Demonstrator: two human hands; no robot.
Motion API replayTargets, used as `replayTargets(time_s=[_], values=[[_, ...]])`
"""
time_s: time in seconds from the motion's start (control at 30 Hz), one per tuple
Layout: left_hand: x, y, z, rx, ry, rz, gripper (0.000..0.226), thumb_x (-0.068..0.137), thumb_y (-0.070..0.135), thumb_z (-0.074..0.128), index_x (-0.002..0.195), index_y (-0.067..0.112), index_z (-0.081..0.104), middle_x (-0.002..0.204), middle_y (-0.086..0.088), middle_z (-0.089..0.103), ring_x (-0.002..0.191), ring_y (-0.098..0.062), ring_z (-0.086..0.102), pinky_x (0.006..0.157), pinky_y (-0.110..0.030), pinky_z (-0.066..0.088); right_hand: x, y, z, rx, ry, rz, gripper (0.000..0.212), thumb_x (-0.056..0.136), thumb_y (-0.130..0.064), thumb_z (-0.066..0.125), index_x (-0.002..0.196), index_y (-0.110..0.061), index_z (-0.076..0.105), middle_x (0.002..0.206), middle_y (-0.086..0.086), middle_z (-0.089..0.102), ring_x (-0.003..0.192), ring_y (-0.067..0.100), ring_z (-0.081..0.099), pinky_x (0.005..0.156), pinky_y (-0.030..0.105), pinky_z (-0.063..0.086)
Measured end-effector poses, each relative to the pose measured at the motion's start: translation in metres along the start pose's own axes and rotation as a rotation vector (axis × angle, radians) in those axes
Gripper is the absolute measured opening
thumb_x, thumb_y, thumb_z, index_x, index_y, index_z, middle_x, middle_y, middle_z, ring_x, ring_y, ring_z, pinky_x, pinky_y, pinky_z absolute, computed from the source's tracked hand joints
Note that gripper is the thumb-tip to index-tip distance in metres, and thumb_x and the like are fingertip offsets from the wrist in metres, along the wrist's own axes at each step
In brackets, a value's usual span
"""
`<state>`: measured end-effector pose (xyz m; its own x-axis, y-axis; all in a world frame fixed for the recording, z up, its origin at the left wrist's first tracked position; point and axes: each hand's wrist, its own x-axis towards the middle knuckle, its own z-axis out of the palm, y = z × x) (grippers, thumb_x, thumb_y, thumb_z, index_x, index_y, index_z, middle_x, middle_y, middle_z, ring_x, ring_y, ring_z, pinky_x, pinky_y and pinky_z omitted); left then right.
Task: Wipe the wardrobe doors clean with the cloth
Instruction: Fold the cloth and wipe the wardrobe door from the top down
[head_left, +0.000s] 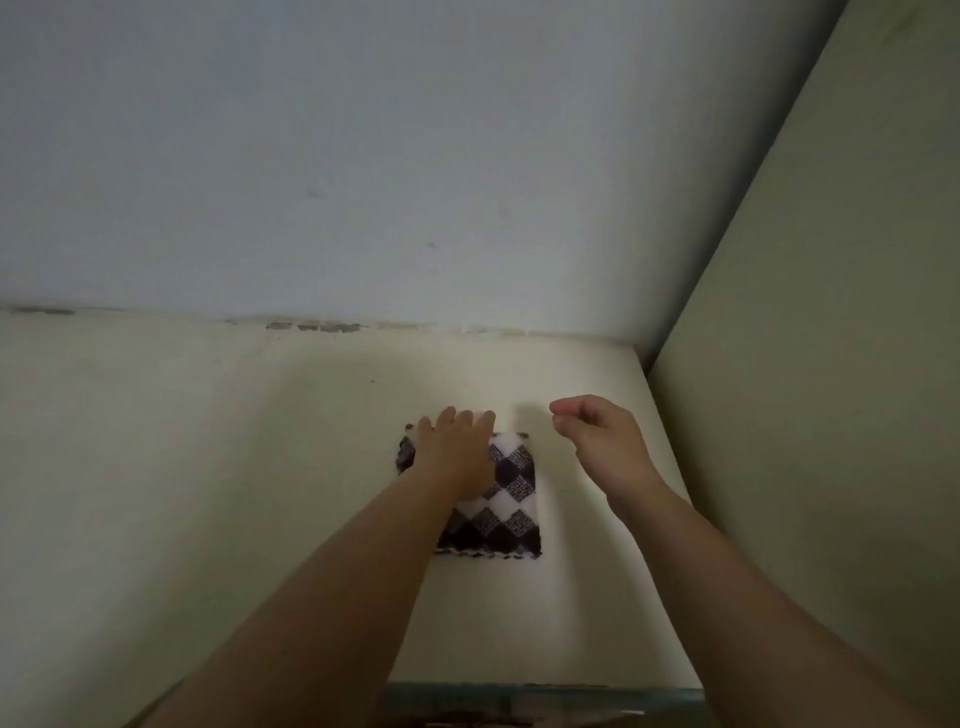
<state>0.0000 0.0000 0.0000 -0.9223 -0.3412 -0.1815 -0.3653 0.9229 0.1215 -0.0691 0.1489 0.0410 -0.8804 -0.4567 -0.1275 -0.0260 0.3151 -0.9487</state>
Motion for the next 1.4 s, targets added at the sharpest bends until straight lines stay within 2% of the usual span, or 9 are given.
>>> replayTargets(time_s=[0.1,0.23,0.67,0.77,0.93,1.07,1.2,1.33,1.4], values=[[0.000,0.003,0.001,0.061,-0.060,-0.056,0.055,0.090,0.029,0.042,0.139,0.016,0.022,0.141,-0.008,0.037,0.131,-0.029,0.029,0.106,-0.053,0.022,0.001,0.001,-0.006,-0.087,-0.017,-0.046,0.017,0.087,-0.010,0.056,0.091,-0.023,0.065,0.095,-0.007,0.064,0.088,0.006,0.057,0.068,0.020,0.041],[0.000,0.006,-0.001,0.123,-0.041,-0.114,0.041,0.091,0.032,0.044,0.126,0.011,0.041,0.126,-0.009,0.044,0.118,-0.028,0.040,0.100,-0.051,0.032,0.000,0.000,-0.011,-0.062,-0.013,-0.069,0.018,0.086,-0.008,0.056,0.089,-0.022,0.066,0.093,-0.006,0.064,0.090,0.010,0.058,0.073,0.021,0.042],[-0.051,0.003,-0.050,-0.218,0.405,0.003,0.013,0.087,0.006,0.042,0.088,0.008,0.055,0.088,-0.009,0.054,0.083,-0.024,0.049,0.068,-0.029,0.036,-0.021,-0.033,-0.016,0.017,0.019,-0.165,0.024,0.085,-0.005,0.057,0.081,-0.027,0.065,0.091,-0.010,0.064,0.089,0.007,0.059,0.073,0.018,0.042],[-0.072,-0.002,-0.070,-0.263,0.480,0.045,0.016,0.090,0.012,0.045,0.094,0.007,0.060,0.095,-0.010,0.051,0.087,-0.022,0.045,0.069,-0.029,0.038,-0.028,-0.054,-0.021,-0.014,0.056,-0.230,0.026,0.084,-0.002,0.056,0.080,-0.027,0.064,0.090,-0.008,0.065,0.086,0.009,0.059,0.077,0.020,0.043],[-0.103,-0.009,-0.122,-0.283,0.560,0.155,0.024,0.090,0.020,0.052,0.110,0.015,0.065,0.103,-0.006,0.050,0.100,-0.021,0.041,0.079,-0.025,0.030,-0.045,-0.090,-0.029,0.055,0.105,-0.299,0.032,0.086,0.002,0.052,0.079,-0.027,0.064,0.089,-0.004,0.064,0.079,0.006,0.058,0.061,0.006,0.042],[-0.134,0.007,-0.179,-0.441,0.638,0.236,0.023,0.087,0.015,0.057,0.109,0.016,0.067,0.099,-0.004,0.048,0.101,-0.021,0.043,0.086,-0.027,0.033,-0.067,-0.128,-0.034,0.038,0.065,-0.342,0.026,0.086,0.001,0.052,0.086,-0.022,0.064,0.092,-0.006,0.066,0.090,0.011,0.060,0.074,0.018,0.043],[-0.169,0.031,-0.227,-0.672,0.630,0.348,0.024,0.087,0.009,0.055,0.104,0.019,0.069,0.089,0.000,0.047,0.090,-0.016,0.051,0.078,-0.020,0.036,-0.101,-0.166,-0.043,0.166,-0.169,-0.378,0.019,0.083,-0.007,0.059,0.092,-0.020,0.070,0.092,0.001,0.072,0.093,0.022,0.066,0.079,0.032,0.054],[-0.197,0.056,-0.252,-0.806,0.665,0.446,0.027,0.087,0.004,0.051,0.103,0.017,0.069,0.091,-0.003,0.055,0.084,-0.015,0.052,0.077,-0.023,0.039,-0.135,-0.193,-0.046,0.375,-0.400,-0.436,0.029,0.084,-0.025,0.058,0.111,-0.019,0.065,0.110,0.016,0.066,0.103,0.031,0.061,0.091,0.047,0.049],[-0.207,0.067,-0.260,-0.846,0.696,0.466,0.026,0.087,0.002,0.051,0.101,0.015,0.069,0.092,-0.003,0.059,0.083,-0.016,0.053,0.077,-0.025,0.041,-0.147,-0.202,-0.049,0.358,-0.384,-0.477,0.032,0.089,-0.016,0.051,0.120,-0.019,0.059,0.120,0.020,0.059,0.113,0.039,0.054,0.099,0.059,0.039]])
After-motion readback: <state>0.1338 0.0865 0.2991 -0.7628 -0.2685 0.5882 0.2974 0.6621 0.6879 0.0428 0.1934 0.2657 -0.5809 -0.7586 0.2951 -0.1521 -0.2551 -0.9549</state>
